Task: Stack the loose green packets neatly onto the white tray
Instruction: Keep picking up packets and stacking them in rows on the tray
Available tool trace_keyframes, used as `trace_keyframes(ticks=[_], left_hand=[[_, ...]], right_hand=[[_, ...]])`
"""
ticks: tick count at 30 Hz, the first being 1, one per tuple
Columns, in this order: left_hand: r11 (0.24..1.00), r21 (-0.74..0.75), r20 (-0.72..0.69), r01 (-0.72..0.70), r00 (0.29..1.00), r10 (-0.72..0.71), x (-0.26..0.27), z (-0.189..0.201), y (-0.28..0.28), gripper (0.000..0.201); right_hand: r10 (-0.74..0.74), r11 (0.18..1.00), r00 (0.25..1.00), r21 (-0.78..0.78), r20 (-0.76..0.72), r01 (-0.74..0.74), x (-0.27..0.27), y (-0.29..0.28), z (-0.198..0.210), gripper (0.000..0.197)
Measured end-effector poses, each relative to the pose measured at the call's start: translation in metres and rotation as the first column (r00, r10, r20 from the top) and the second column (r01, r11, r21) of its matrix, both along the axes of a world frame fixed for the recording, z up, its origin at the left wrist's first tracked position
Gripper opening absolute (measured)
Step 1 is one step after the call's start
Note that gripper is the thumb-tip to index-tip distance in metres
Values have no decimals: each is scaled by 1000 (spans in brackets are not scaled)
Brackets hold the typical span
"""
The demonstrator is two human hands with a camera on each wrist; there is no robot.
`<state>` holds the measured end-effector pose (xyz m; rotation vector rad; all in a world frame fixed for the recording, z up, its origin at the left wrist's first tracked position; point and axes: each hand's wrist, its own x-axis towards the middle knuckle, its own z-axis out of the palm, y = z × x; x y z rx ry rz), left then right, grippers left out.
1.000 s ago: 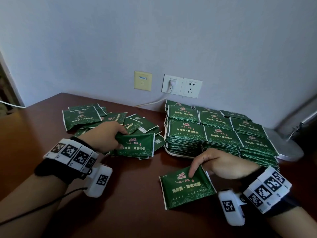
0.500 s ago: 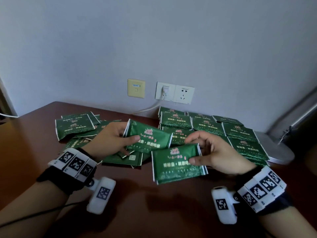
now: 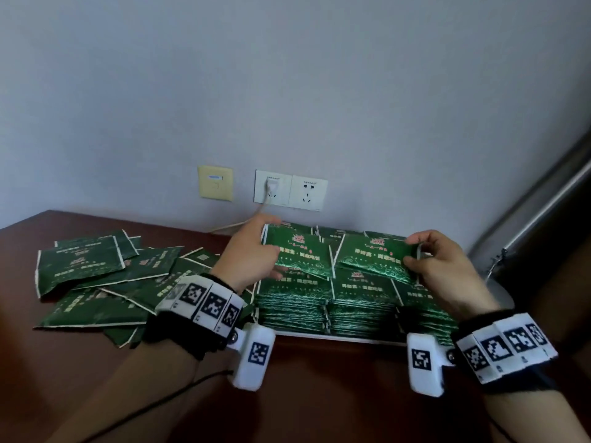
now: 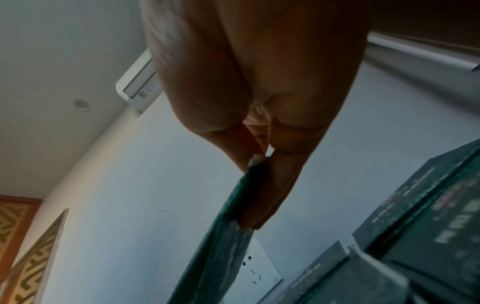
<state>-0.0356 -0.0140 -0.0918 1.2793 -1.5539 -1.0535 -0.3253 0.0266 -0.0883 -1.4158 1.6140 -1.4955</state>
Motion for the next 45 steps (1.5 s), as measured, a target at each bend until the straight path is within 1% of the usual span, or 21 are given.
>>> trace_keyframes(ticks=[3, 5, 6, 9, 11, 13, 14, 15, 18, 21, 24, 26, 30, 31, 33, 35, 36, 38, 41, 43, 45], left_hand=[[1000, -26, 200, -8, 980, 13, -2, -10, -5, 33], [996, -87, 340, -22, 939, 50, -1, -16, -7, 24], [992, -126, 425, -20, 902, 72, -2, -17, -7, 21], [979, -204, 643, -11, 752, 143, -4, -21, -7, 20], [981, -196, 734, -7, 662, 152, -6, -20, -5, 21], [984, -176, 789, -5, 597, 144, -6, -17, -2, 27], [987, -160, 811, 1, 570, 131, -5, -16, -1, 35], [990, -137, 834, 14, 542, 108, -4, -15, 0, 45], [996, -44, 877, 71, 480, 5, -3, -14, 4, 70], [995, -22, 886, 102, 463, -28, -6, -18, 7, 77], [991, -75, 878, 107, 478, 15, -9, -18, 8, 66], [990, -96, 883, 106, 467, 36, -10, -16, 9, 60], [989, -82, 898, 120, 439, 21, -10, -13, 12, 61], [990, -63, 894, 128, 448, -1, -8, -11, 13, 63], [990, -22, 859, 141, 508, -53, 6, -3, 13, 62], [993, -4, 822, 121, 565, -66, 32, 7, 8, 53], [996, 1, 826, 87, 561, -50, 49, 9, 2, 50], [1000, 16, 856, -8, 516, -9, 86, 6, -11, 47], [996, 21, 901, -89, 433, 20, 133, -15, -24, 46], [993, 73, 907, -88, 419, -29, 152, -27, -28, 54], [989, 130, 895, -63, 437, -90, 165, -32, -28, 71]], right_hand=[[41, 993, 993, 114, -110, -28, -7, -6, -6, 33], [90, 981, 969, 190, -231, -46, -9, -11, -10, 34], [105, 974, 951, 223, -291, -39, -10, -13, -12, 36], [107, 961, 875, 275, -472, 31, -8, -15, -12, 39], [80, 967, 779, 238, -622, 91, -4, -15, -11, 34], [36, 977, 699, 172, -714, 126, 4, -13, -10, 19], [41, 978, 687, 169, -726, 121, 8, -12, -10, 9], [66, 977, 676, 185, -734, 105, 11, -10, -10, 11], [229, 936, 634, 346, -739, 65, 17, -6, -9, 42], [299, 907, 586, 415, -753, 71, 23, -4, -9, 59], [280, 910, 590, 405, -758, 89, 28, -3, -9, 57], [275, 913, 576, 396, -770, 94, 28, -2, -9, 56], [269, 916, 543, 386, -795, 111, 26, -1, -8, 58], [268, 916, 537, 384, -800, 114, 26, 0, -6, 58], [273, 916, 527, 385, -805, 114, 25, 2, -4, 60], [256, 931, 509, 351, -822, 97, 27, 4, 0, 63], [241, 946, 502, 316, -831, 69, 30, 6, 2, 62], [251, 963, 499, 266, -829, -41, 45, 12, 7, 56], [387, 922, 521, 305, -761, -240, 82, 26, 9, 45], [491, 867, 488, 354, -721, -350, 113, 32, 3, 40], [573, 810, 429, 405, -698, -424, 145, 32, -7, 39]])
